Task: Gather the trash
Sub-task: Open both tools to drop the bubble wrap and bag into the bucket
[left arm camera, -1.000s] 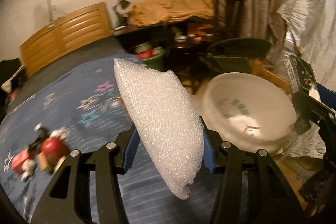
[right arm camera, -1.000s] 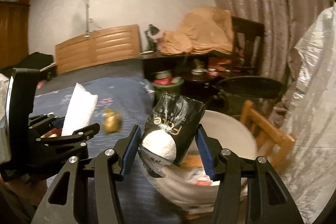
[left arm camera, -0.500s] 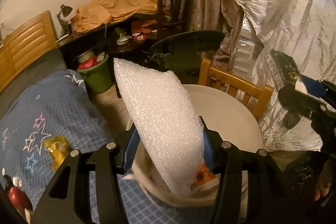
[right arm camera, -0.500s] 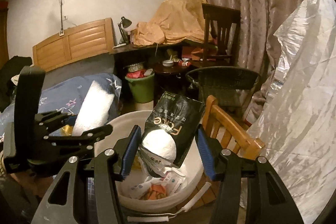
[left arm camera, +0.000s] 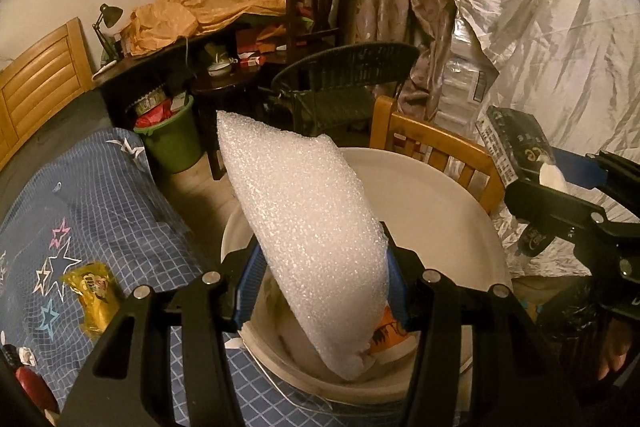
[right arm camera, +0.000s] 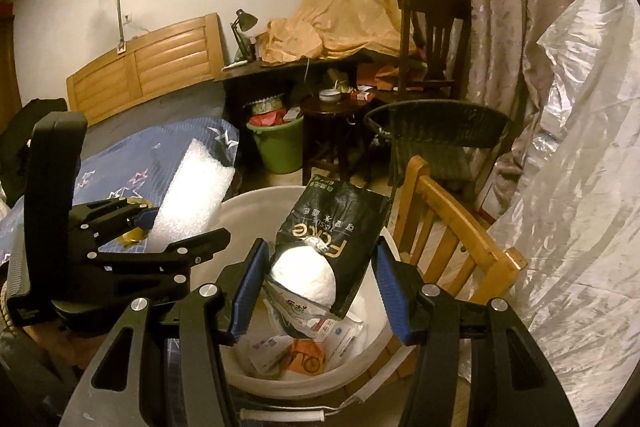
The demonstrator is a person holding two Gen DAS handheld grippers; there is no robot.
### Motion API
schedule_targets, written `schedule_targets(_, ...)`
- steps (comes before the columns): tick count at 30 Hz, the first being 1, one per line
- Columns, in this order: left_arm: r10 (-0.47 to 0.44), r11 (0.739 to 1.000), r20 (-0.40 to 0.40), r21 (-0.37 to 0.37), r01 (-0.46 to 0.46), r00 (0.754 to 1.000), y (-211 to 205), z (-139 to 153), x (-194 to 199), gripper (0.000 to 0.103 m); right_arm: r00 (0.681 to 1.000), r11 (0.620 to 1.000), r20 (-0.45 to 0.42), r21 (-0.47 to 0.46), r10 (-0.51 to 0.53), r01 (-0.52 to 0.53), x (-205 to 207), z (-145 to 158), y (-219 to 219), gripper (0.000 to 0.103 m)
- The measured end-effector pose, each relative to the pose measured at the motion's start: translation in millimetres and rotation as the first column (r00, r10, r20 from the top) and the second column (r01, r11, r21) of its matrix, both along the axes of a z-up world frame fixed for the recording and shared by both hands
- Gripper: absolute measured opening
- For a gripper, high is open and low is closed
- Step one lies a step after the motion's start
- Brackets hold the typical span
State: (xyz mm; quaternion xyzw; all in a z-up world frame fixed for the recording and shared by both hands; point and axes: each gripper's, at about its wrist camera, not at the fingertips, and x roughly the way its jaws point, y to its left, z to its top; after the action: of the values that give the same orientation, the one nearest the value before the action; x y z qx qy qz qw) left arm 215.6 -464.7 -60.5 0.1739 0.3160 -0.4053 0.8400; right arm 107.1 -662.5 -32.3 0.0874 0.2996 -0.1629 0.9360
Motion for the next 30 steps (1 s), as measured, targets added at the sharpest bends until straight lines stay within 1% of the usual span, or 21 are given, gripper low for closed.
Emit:
schedule_targets(22, -0.001, 1.000, -0.007, 0.016, 0.001, 1.000, -3, -7, 3, 0.052, 0.999, 0.999, -0.024, 0.031, 0.040, -0.040, 20, -9, -10, 0.055)
schedule_targets(23, -0.001, 1.000, -0.009, 0.015, 0.002, 1.000, -2, -8, 3, 0.052, 0.999, 0.998, -0.027, 0.031, 0.047, -0.046, 23, -9, -11, 0.056)
schedule_targets(24, 0.003, 1.000, -0.012, 0.019, -0.003, 1.000, -3, -9, 4, 0.055, 0.998, 0.998, -0.035, 0.030, 0.053, -0.052, 26, -10, -11, 0.061)
schedule_targets(25, 0.010, 1.000, -0.014, 0.024, -0.009, 1.000, -2, -10, 6, 0.066, 0.998, 0.999, -0.042, 0.022, 0.048, -0.048, 29, -11, -12, 0.066)
schedule_targets(26, 0.022, 0.999, -0.011, 0.025, -0.021, 1.000, -1, -11, 7, 0.072, 0.998, 0.999, -0.043, 0.015, 0.040, -0.040, 30, -11, -12, 0.078)
schedule_targets(27, 0.031, 0.999, -0.008, 0.023, -0.031, 0.999, 0, -11, 9, 0.075, 0.999, 1.000, -0.040, 0.008, 0.031, -0.031, 31, -11, -13, 0.082)
schedule_targets(30, 0.043, 0.999, -0.024, 0.018, -0.042, 0.999, 4, -11, 15, 0.074, 0.999, 1.000, -0.032, 0.016, 0.023, -0.022, 31, -13, -17, 0.082)
